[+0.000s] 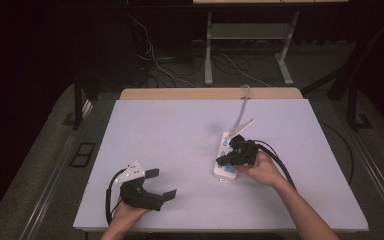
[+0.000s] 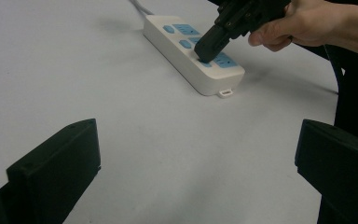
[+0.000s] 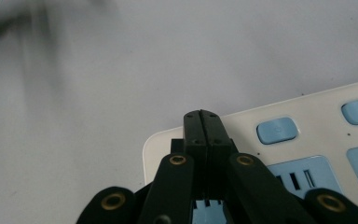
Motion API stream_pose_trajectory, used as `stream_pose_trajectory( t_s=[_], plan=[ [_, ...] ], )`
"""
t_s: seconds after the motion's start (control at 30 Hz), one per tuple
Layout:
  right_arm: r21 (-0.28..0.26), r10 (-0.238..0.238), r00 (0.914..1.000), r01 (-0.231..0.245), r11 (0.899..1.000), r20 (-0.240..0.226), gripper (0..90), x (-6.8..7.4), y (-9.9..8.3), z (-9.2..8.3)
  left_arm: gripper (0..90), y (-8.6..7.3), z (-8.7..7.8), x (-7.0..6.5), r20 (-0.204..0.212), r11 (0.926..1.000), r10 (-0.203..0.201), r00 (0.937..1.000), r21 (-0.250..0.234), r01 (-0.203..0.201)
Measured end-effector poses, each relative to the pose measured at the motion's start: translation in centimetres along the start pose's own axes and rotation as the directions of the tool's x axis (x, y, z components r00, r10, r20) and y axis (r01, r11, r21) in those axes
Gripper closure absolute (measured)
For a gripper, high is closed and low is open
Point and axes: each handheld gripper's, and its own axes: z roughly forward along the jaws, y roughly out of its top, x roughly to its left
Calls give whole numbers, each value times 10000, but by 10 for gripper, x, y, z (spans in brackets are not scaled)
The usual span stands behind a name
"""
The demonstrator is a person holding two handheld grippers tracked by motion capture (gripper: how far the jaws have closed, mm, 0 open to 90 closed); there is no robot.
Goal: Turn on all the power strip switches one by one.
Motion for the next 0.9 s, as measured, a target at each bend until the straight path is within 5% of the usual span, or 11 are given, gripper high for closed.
stream_pose_trajectory(
  t_s=[0.33,0.9],
  plan=[
    [-110,353,9994,-353,9993,-43,900,-6,-3,-4,0,0,0,1,28,10000,1,10000,14,-1],
    [-322,269,9996,-269,9991,1,900,-7,3,-24,0,0,0,1,20,10000,-34,10000,-7,34]
  ],
)
